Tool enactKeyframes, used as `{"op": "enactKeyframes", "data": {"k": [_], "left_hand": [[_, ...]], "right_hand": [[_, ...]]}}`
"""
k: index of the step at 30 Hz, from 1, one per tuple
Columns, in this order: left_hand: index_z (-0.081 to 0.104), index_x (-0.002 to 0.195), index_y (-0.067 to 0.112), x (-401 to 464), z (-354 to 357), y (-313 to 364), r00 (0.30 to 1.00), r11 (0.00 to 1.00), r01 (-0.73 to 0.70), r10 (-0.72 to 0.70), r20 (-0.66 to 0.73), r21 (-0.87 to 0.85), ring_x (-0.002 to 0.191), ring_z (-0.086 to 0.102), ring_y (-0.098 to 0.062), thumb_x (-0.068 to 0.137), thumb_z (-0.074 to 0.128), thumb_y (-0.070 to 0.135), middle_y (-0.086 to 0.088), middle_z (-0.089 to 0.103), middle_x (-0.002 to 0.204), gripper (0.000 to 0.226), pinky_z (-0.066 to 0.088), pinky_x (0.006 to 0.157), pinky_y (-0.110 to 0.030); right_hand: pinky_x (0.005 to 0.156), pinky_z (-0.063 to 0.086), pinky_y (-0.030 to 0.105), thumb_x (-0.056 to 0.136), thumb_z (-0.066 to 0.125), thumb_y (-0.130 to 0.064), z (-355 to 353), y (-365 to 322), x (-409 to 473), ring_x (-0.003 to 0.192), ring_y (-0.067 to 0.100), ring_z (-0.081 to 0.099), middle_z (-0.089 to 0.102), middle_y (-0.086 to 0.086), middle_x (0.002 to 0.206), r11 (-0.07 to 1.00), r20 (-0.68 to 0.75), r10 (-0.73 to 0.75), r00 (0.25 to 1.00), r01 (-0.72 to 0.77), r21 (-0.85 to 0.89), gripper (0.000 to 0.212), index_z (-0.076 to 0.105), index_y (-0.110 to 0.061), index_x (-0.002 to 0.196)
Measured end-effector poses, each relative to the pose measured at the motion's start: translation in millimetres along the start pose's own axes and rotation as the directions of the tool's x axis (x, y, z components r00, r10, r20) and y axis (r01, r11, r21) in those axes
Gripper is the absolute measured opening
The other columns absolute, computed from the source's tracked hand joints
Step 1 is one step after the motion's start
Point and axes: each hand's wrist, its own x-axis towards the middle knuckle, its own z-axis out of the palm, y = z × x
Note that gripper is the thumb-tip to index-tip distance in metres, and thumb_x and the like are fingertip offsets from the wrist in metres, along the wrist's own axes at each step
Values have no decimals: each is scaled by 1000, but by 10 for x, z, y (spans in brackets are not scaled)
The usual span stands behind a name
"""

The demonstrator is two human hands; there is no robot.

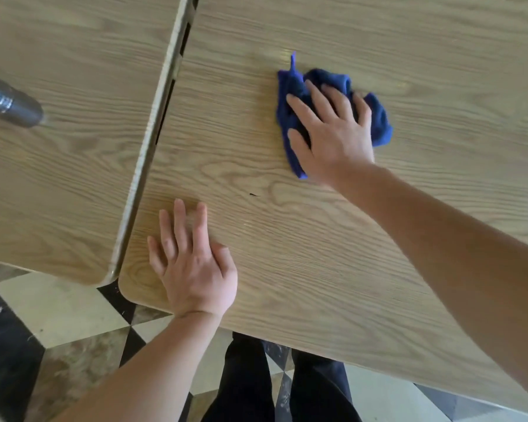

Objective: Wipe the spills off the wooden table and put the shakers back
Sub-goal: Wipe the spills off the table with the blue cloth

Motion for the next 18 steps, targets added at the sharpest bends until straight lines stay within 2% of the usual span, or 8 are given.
{"op": "enactKeyframes", "data": {"k": [3, 6, 8, 12, 18], "left_hand": [[24, 154, 30, -1, 0, -2, 1000, 1000, 1, -1, 1, -2, 156, 6, -25, 86, 27, 35, -3, 15, 167, 69, 8, 124, -55], [24, 154, 30, 8, -6, 5, 1000, 1000, 2, -2, 8, 2, 156, 6, -25, 85, 26, 35, -3, 15, 167, 69, 7, 124, -55], [25, 154, 30, 3, -11, 5, 1000, 1000, 4, -4, 13, 4, 156, 6, -25, 85, 26, 35, -2, 15, 167, 69, 7, 124, -55], [26, 154, 31, -12, -13, 6, 1000, 1000, 20, -20, -3, -7, 156, 8, -24, 87, 29, 33, -2, 17, 167, 67, 10, 123, -56], [29, 152, 30, -20, -9, 20, 1000, 999, 27, -28, -7, -42, 156, 7, -23, 88, 33, 29, 0, 16, 167, 64, 9, 123, -56]], "right_hand": [[119, 7, 59, 99, 29, -53, 62, -486, 384, 149, 28, 21, 26, 2, 164, 960, 7, 264, 965, -263, 93, 58, 35, -31, 152], [119, 4, 59, 98, 31, -53, 103, -864, 492, 150, 29, 19, 23, 6, 164, 927, 14, 353, 936, -351, 133, 61, 35, -25, 153], [118, 5, 60, 98, 34, -51, 124, -1027, 402, 149, 29, 22, 27, 6, 163, 940, 5, 309, 951, -307, 151, 60, 37, -25, 152], [119, 7, 60, 99, 38, -47, 135, -1206, -132, 148, 25, 25, 32, 3, 161, 972, 13, 116, 993, -116, 204, 54, 41, -26, 150], [119, 9, 61, 100, 38, -49, 41, -992, -1204, 149, 22, 24, 26, -3, 163, 975, 109, 104, 989, -123, 184, 54, 36, -31, 151]]}}
